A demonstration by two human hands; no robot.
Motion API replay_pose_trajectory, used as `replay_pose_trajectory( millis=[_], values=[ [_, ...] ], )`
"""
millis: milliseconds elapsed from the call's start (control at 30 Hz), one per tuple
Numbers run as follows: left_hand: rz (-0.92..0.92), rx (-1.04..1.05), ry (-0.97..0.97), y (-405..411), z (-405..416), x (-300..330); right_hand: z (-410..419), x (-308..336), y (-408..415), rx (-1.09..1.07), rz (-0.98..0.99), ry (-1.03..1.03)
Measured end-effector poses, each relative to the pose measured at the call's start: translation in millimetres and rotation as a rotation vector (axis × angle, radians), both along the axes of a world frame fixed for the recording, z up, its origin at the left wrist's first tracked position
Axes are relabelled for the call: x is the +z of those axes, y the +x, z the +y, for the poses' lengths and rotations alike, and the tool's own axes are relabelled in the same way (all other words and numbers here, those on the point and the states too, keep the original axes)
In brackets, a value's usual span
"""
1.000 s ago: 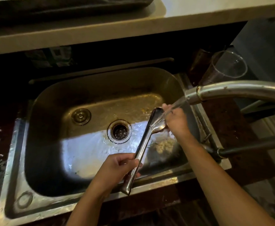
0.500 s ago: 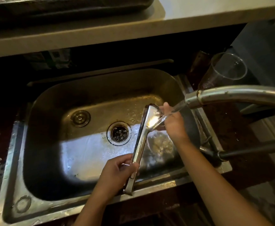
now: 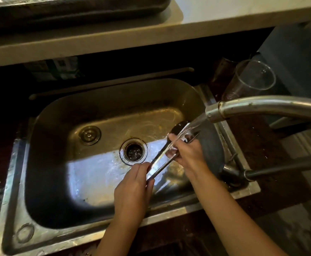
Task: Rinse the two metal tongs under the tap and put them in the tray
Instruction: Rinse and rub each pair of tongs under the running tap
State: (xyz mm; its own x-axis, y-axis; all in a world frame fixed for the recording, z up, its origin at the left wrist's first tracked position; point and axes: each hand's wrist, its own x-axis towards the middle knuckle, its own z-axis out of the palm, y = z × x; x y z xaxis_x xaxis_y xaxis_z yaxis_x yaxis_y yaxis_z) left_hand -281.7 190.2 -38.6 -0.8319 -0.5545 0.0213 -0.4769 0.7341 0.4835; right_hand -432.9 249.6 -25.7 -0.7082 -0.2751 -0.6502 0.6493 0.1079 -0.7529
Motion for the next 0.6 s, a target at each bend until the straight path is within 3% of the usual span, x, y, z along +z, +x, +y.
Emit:
replay_pose_trajectory(
  millis=[67, 167, 200, 433, 500, 600],
  values=[
    [-0.042, 0.059, 0.304, -4.6, -5.8, -0.5, 4.2, -1.7, 2.1, -0.037, 0.013, -0.056],
    [-0.146, 0.046, 0.928, -9.7, -30.3, 0.3, 11.6, -3.3, 3.5, -0.032, -0.06, -0.16],
    [-0.193, -0.001, 1.024, -11.0, -39.5, 1.9, 13.0, -2.3, 3.2, -0.022, -0.104, -0.212],
    [-0.268, -0.068, 1.404, -11.2, -54.9, -2.4, 21.7, -6.9, -3.8, 0.16, -0.233, -0.488],
    [-0.235, -0.078, 1.483, -7.8, -46.8, -4.1, 20.1, -9.4, -5.1, 0.19, -0.182, -0.412],
    [-0.18, -0.019, 1.457, -4.5, -35.4, -6.6, 18.5, -16.8, -5.9, 0.279, 0.076, -0.042]
  ],
)
